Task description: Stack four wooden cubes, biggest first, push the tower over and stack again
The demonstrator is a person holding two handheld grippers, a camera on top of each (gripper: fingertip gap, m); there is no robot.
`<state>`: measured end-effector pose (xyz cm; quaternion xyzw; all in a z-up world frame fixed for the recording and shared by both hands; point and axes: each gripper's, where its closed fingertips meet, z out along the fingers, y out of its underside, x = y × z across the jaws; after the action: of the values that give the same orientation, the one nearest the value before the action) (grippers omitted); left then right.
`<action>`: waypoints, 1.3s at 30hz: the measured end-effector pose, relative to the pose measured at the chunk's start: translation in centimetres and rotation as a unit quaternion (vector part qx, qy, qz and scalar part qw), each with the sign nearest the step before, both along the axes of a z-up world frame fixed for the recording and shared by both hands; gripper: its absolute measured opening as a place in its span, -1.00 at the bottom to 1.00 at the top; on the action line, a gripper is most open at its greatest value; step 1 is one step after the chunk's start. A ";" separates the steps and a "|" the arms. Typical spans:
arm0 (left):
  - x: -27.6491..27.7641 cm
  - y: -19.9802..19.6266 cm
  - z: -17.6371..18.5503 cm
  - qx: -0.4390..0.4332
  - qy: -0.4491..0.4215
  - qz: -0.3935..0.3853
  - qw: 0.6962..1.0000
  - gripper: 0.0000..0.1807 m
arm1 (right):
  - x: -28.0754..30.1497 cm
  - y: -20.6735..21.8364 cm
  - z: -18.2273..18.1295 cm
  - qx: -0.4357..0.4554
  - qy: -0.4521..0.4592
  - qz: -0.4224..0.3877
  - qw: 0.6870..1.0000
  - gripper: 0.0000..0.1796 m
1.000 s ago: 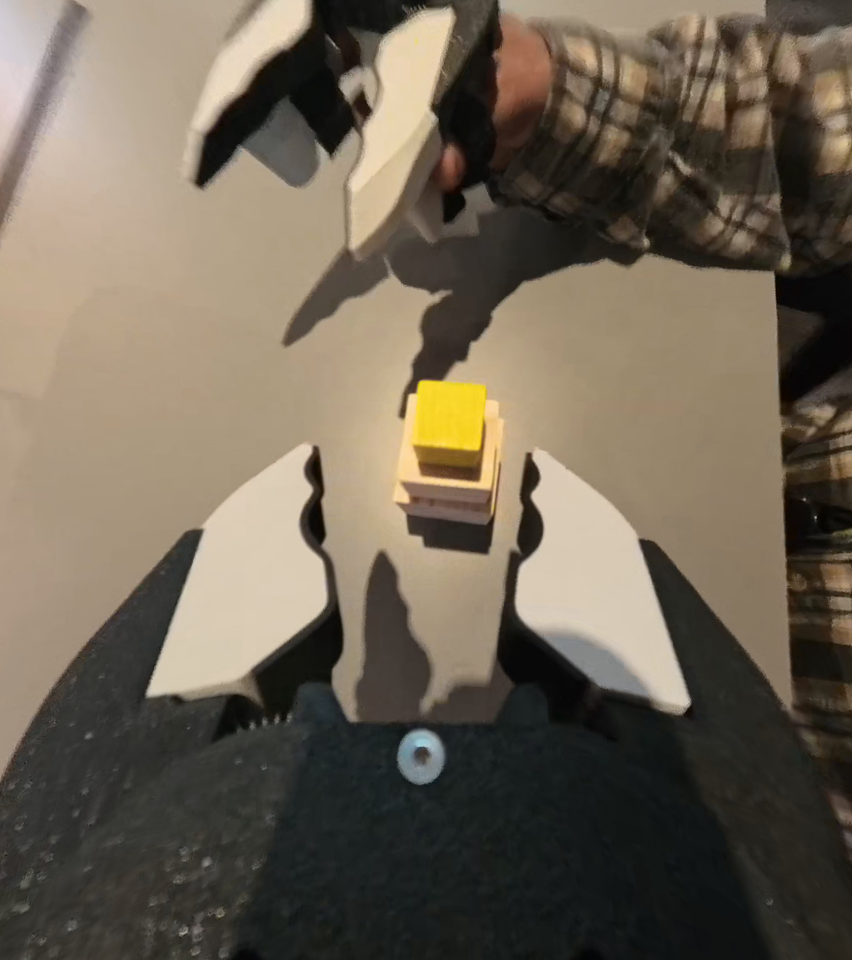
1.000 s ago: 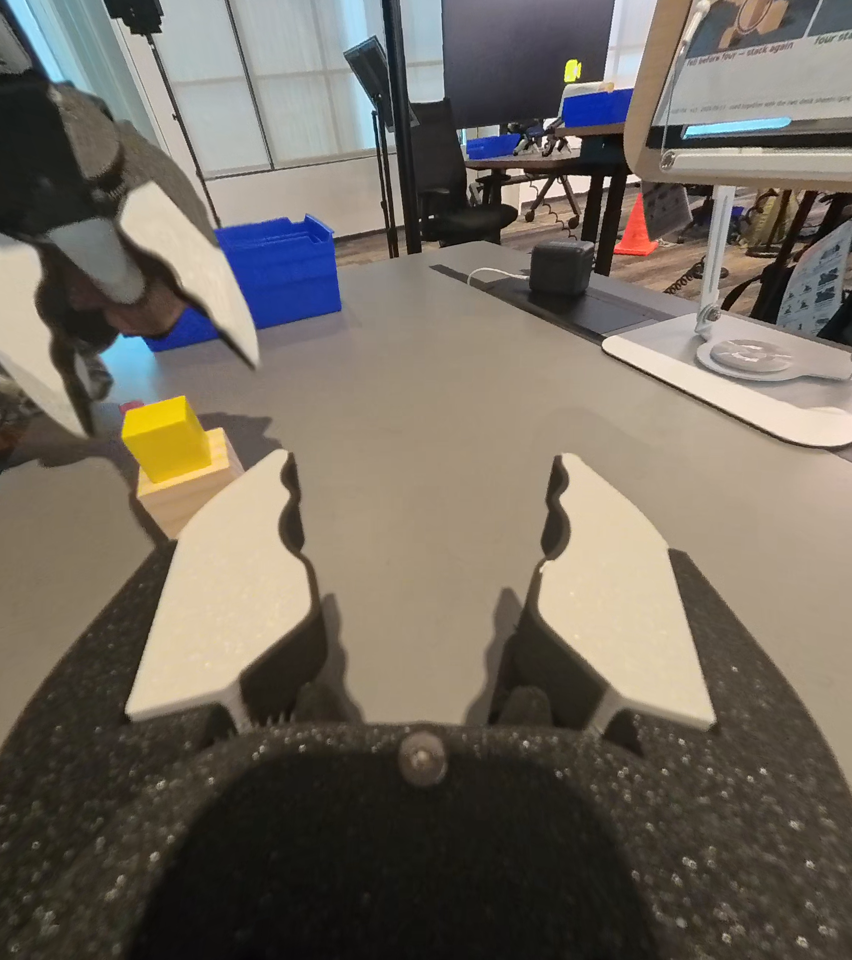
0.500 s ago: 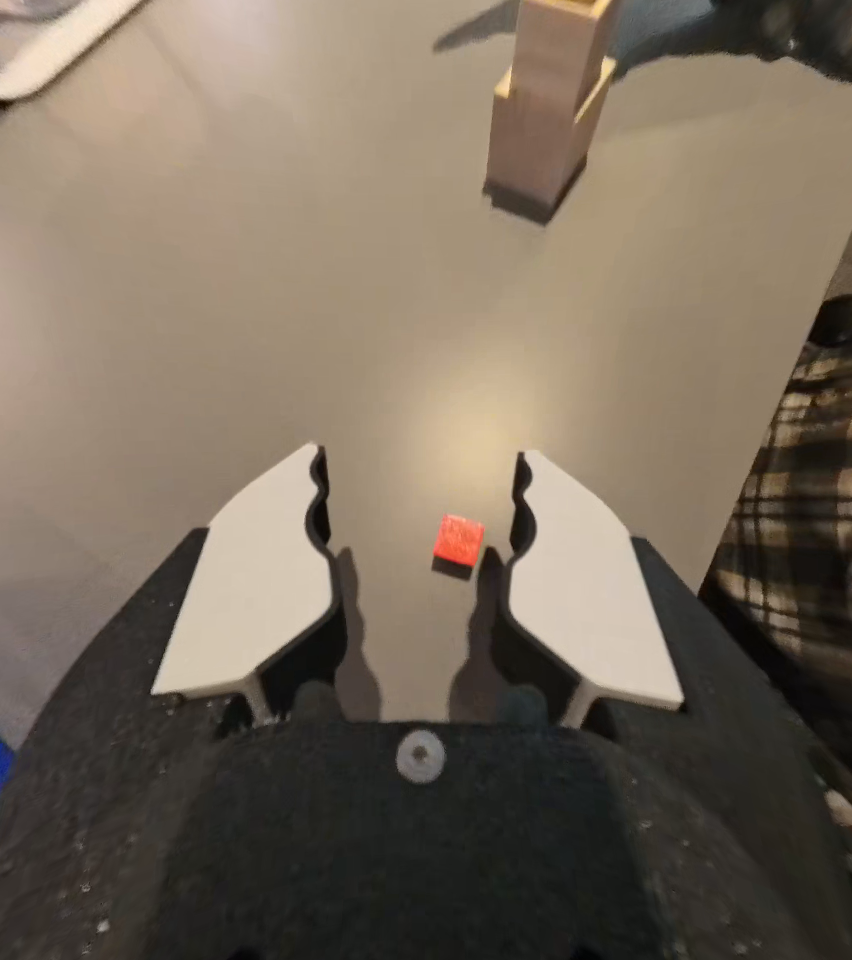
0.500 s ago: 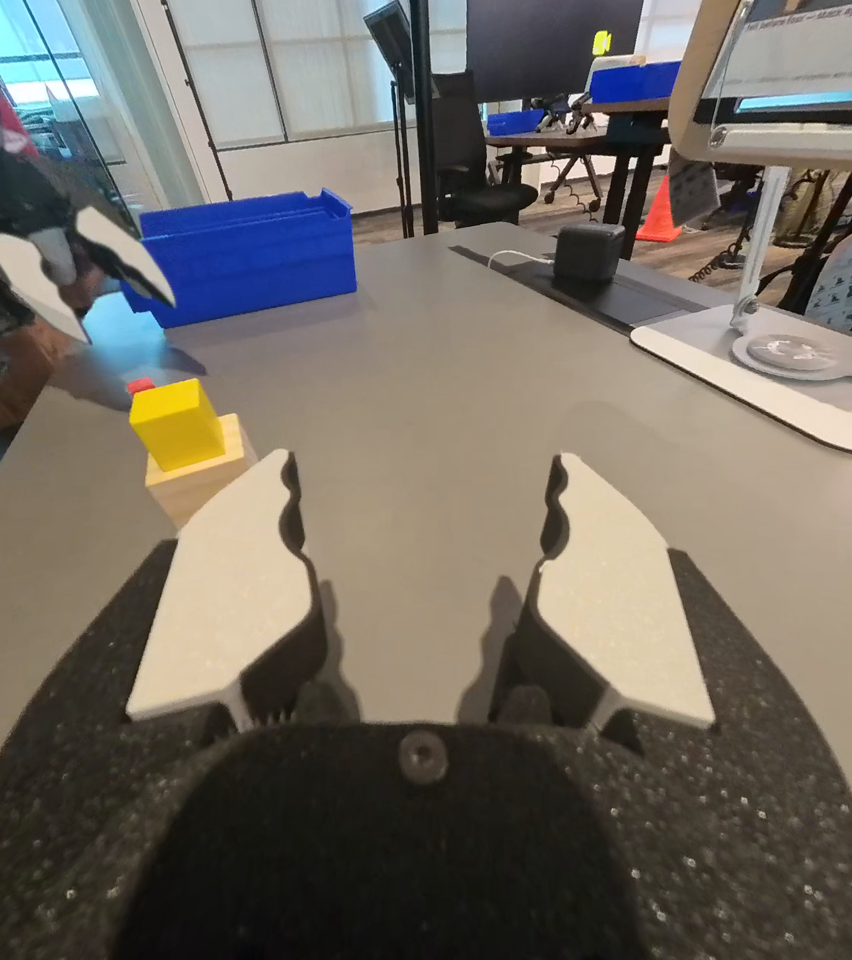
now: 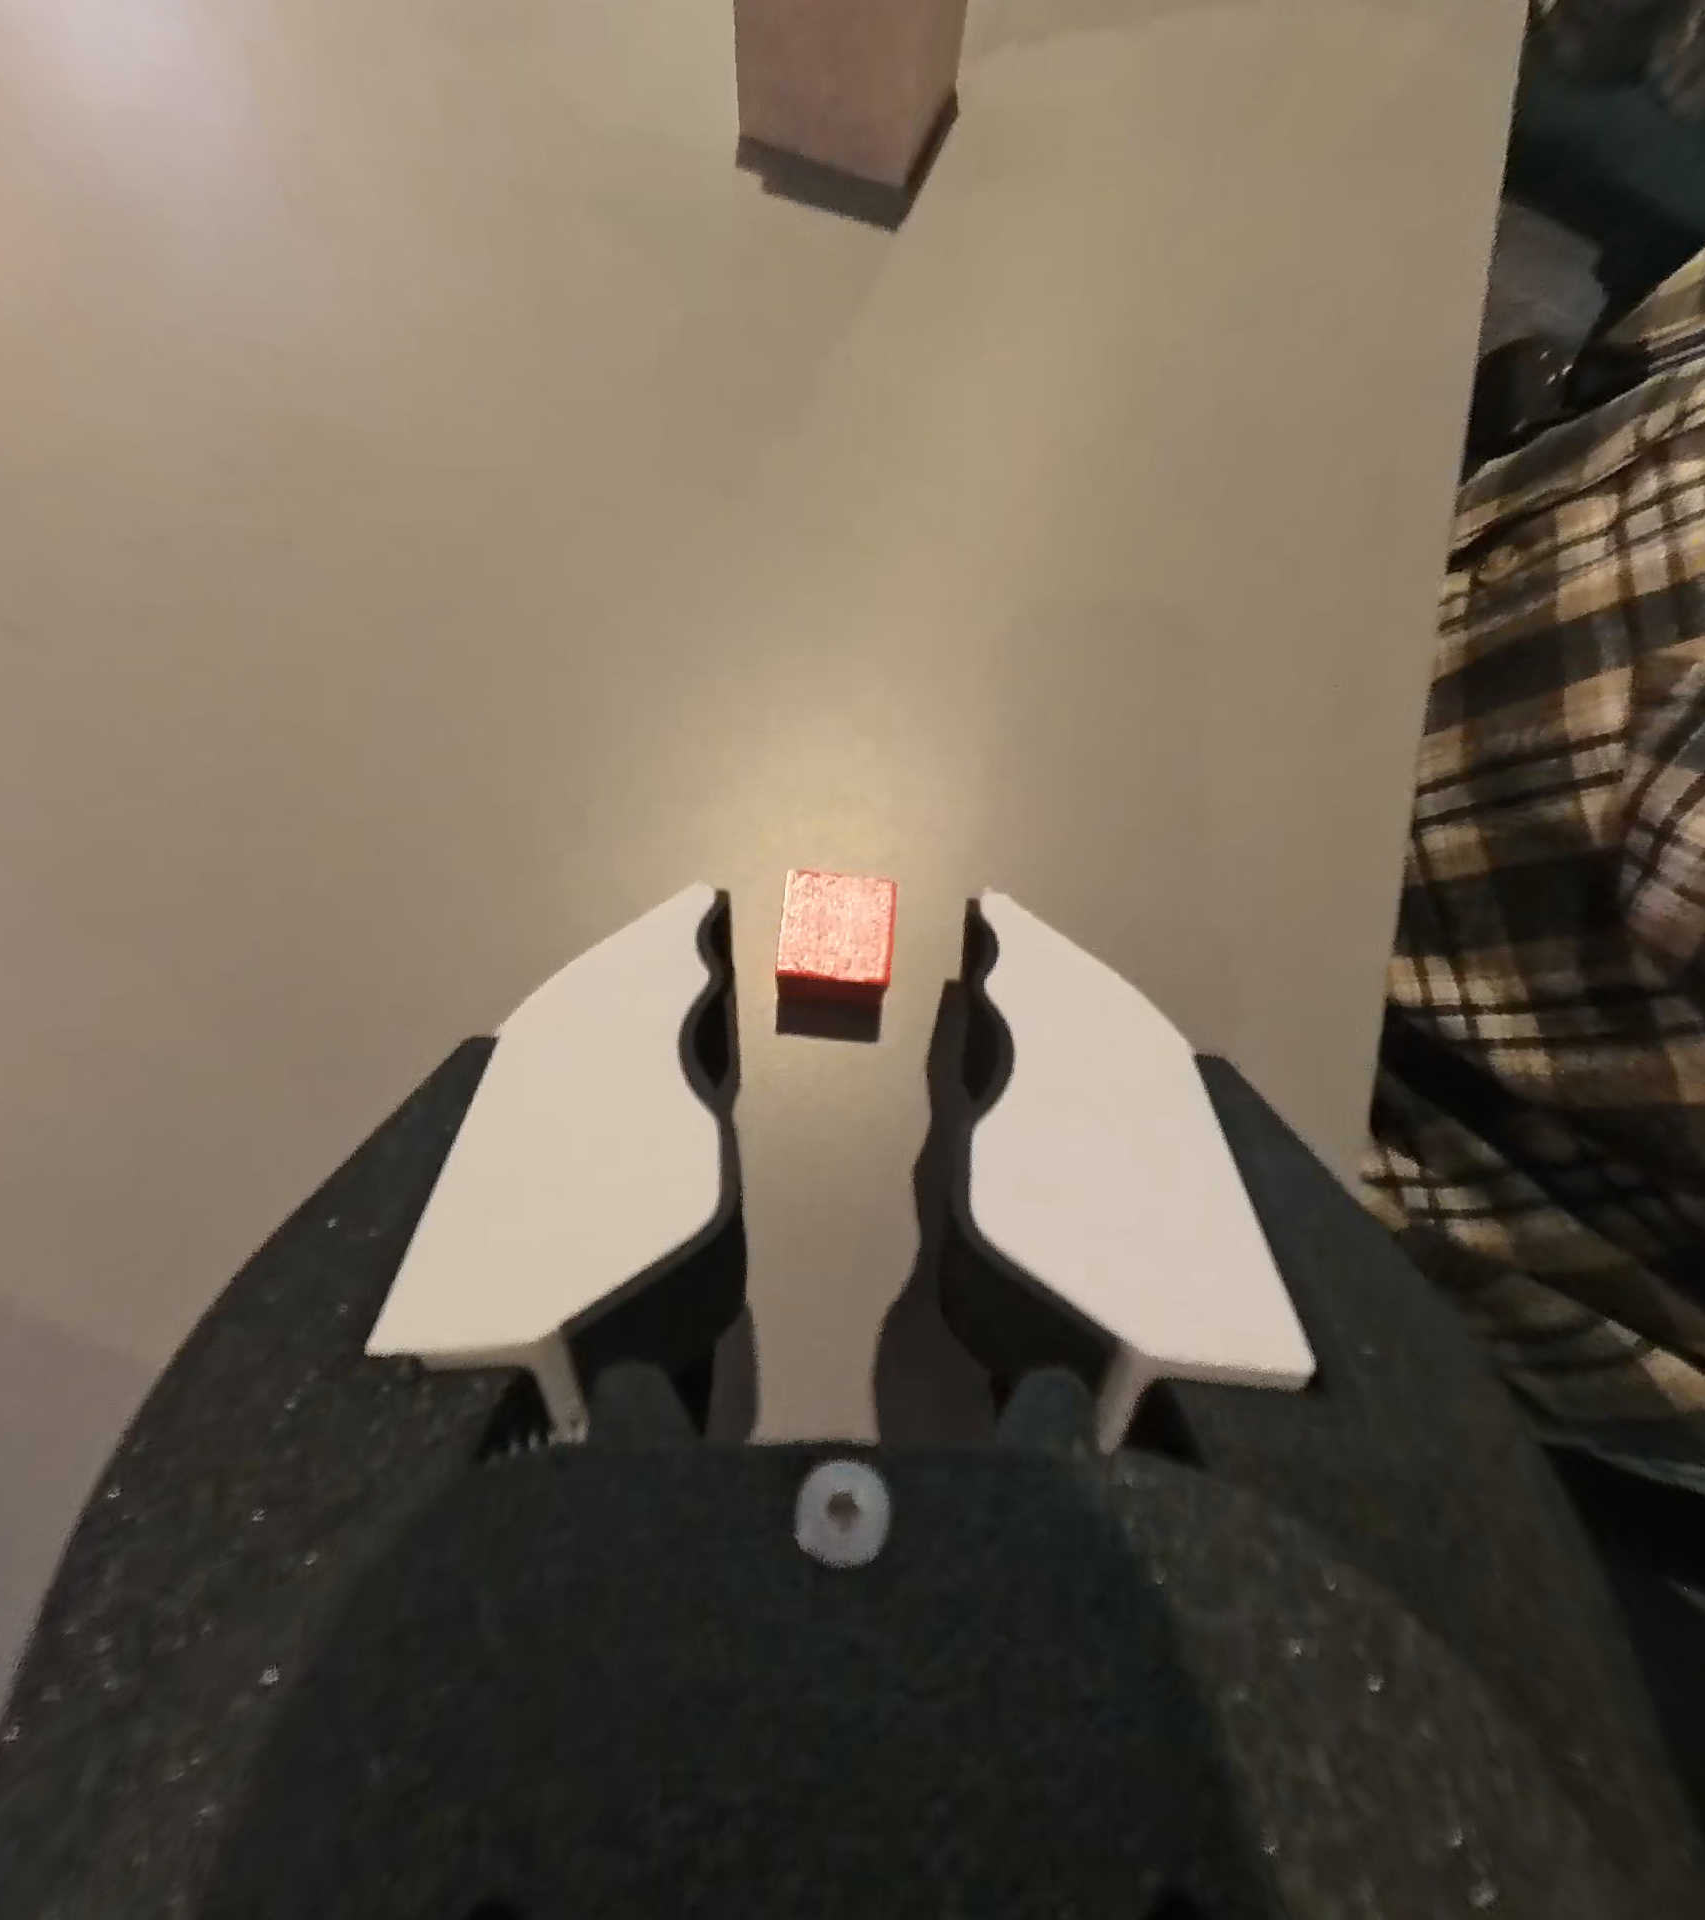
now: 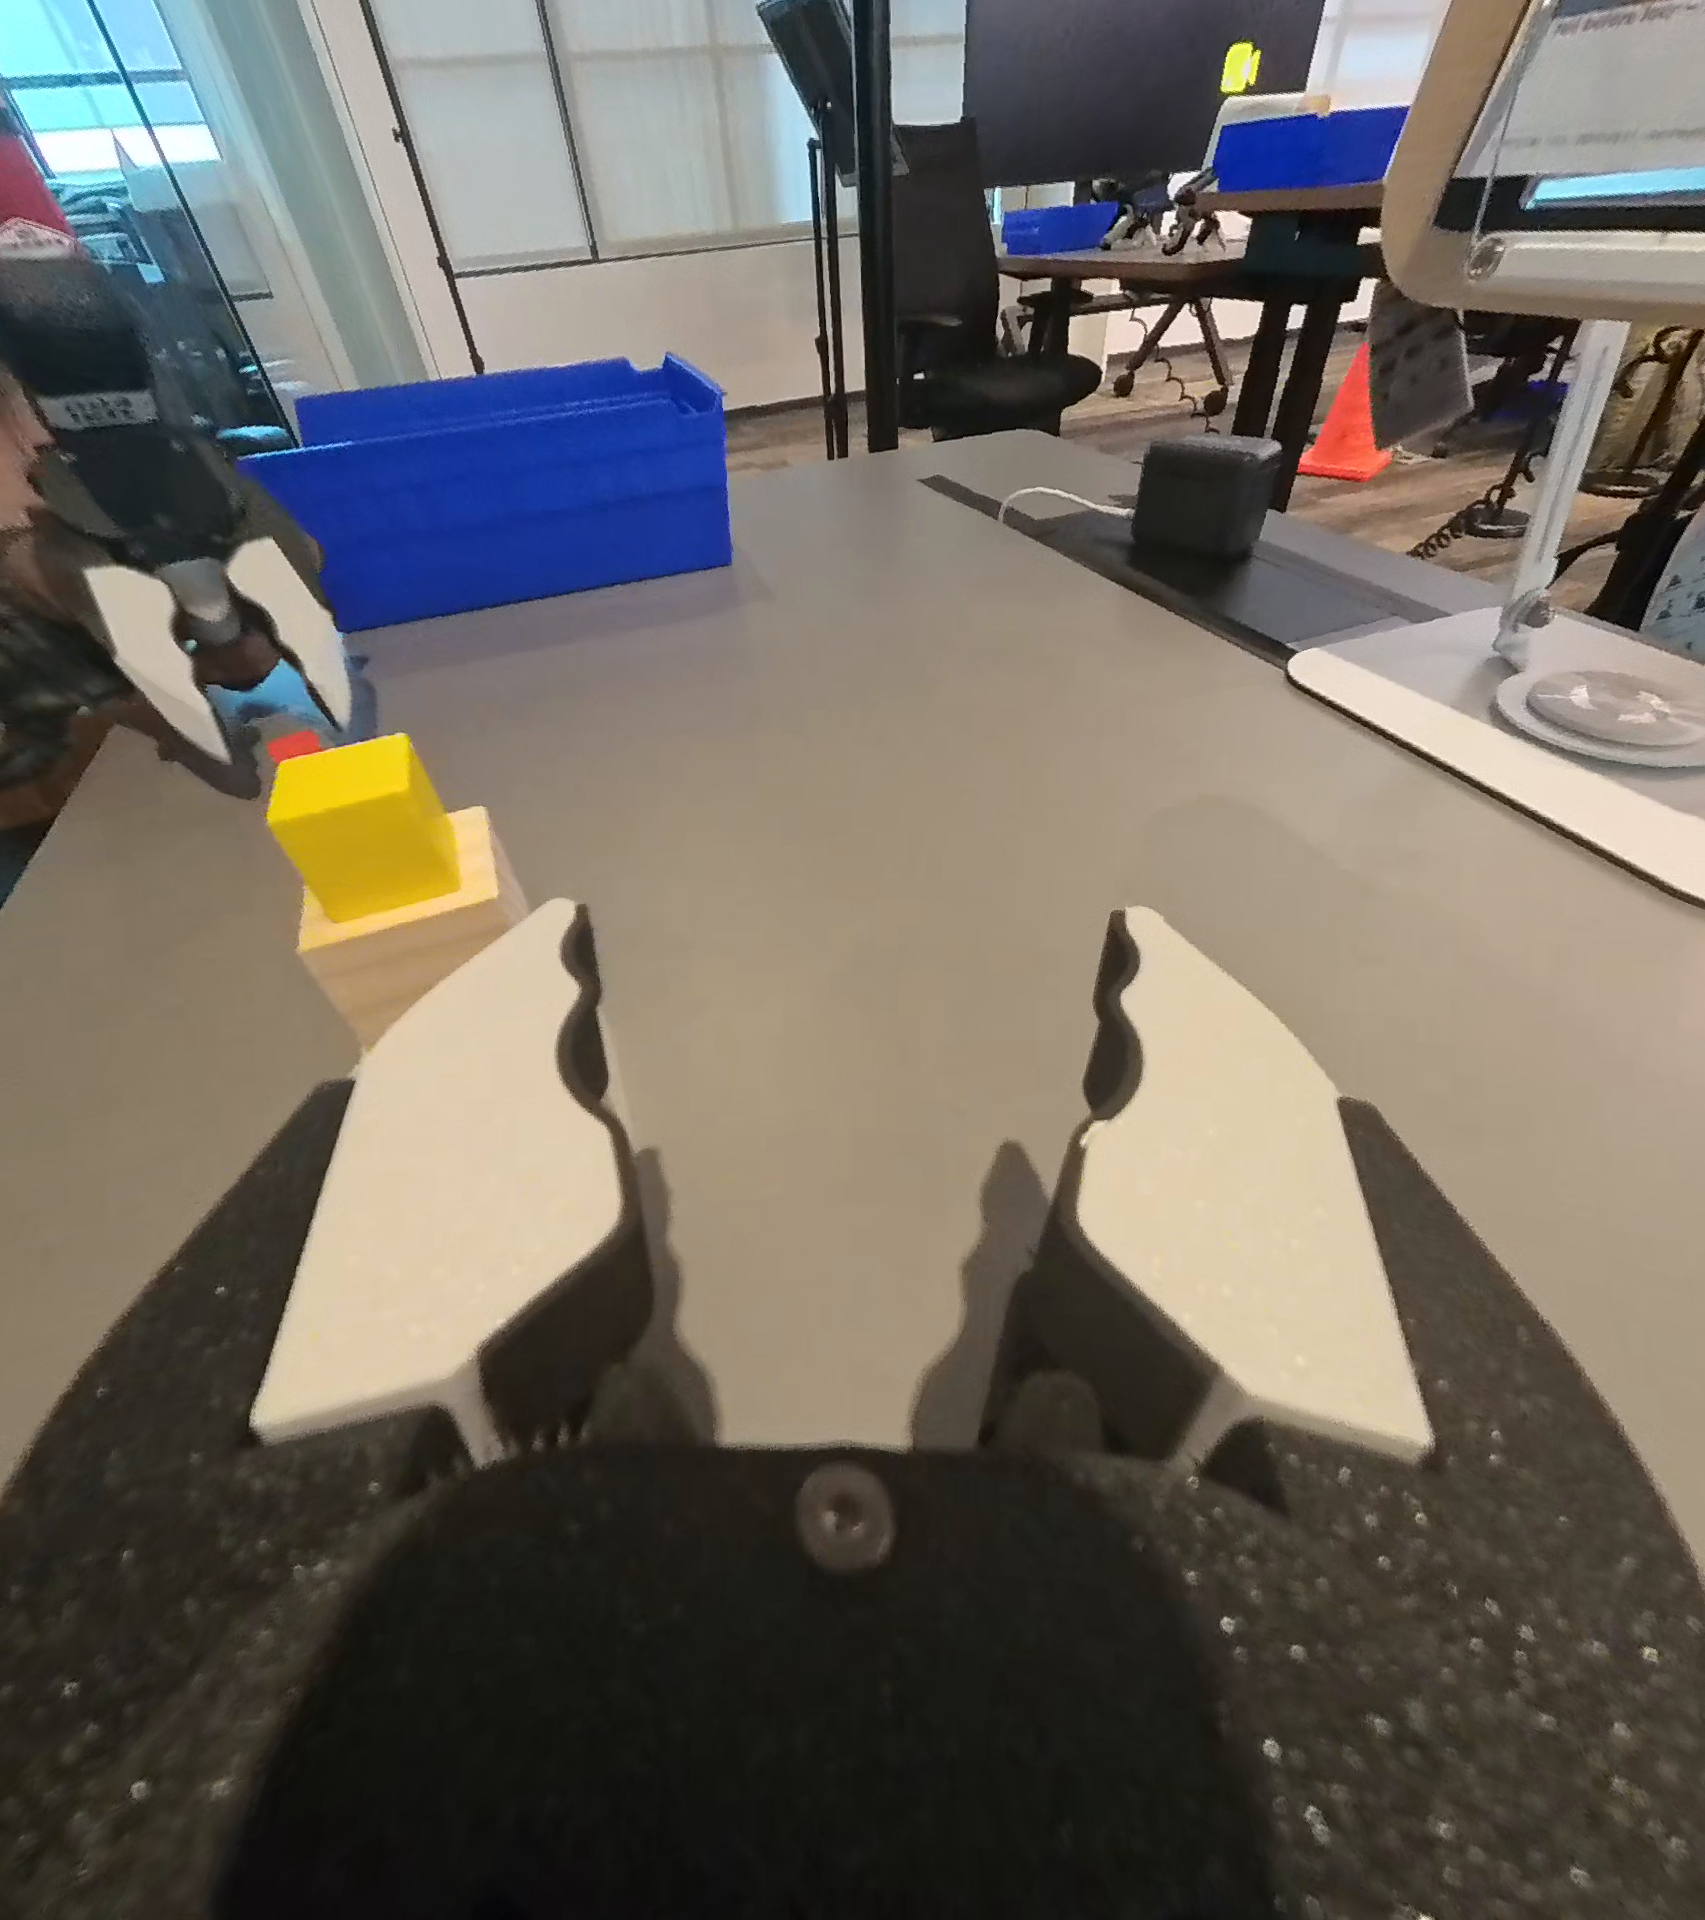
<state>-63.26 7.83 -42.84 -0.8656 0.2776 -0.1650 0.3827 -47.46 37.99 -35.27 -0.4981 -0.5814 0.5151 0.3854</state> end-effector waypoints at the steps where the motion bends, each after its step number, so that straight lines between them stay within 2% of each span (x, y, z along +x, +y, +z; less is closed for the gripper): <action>1: -0.1 0.0 -0.3 -0.002 0.007 0.002 1.000 -0.54 | 0.0 0.0 0.0 -0.001 0.001 -0.001 1.000 0.01; 12: -0.5 0.2 -1.8 -0.030 0.046 0.006 0.998 -0.69 | 0.1 0.3 0.1 -0.005 0.003 -0.004 1.000 0.00; 13: -0.5 0.3 -1.8 -0.026 0.049 0.005 0.998 -0.75 | 0.1 0.3 0.1 -0.005 0.005 -0.005 1.000 0.00; 18: 0.2 1.6 -0.4 -0.008 0.022 0.015 1.000 -0.75 | 0.2 0.5 0.2 -0.009 0.007 -0.009 1.000 0.00; 24: 2.2 7.0 5.1 0.033 0.015 0.036 0.999 -0.75 | 0.2 0.8 0.0 -0.012 0.003 -0.011 1.000 -0.01; 30: 8.7 14.5 11.7 0.089 0.026 -0.030 0.995 -0.75 | 0.3 0.8 0.3 -0.011 0.007 -0.013 1.000 -0.01; 34: 12.2 18.0 12.9 0.084 0.033 -0.069 0.993 -0.75 | 0.5 1.2 0.4 -0.016 0.012 -0.017 1.000 -0.02; 39: 14.5 19.7 12.6 0.072 0.031 -0.097 0.992 -0.75 | 0.8 1.5 0.7 -0.020 0.016 -0.022 0.999 -0.02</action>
<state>-48.78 27.57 -30.22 -0.8094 0.3833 -0.1541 0.4174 -46.71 39.52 -34.57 -0.5100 -0.5533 0.5263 0.3960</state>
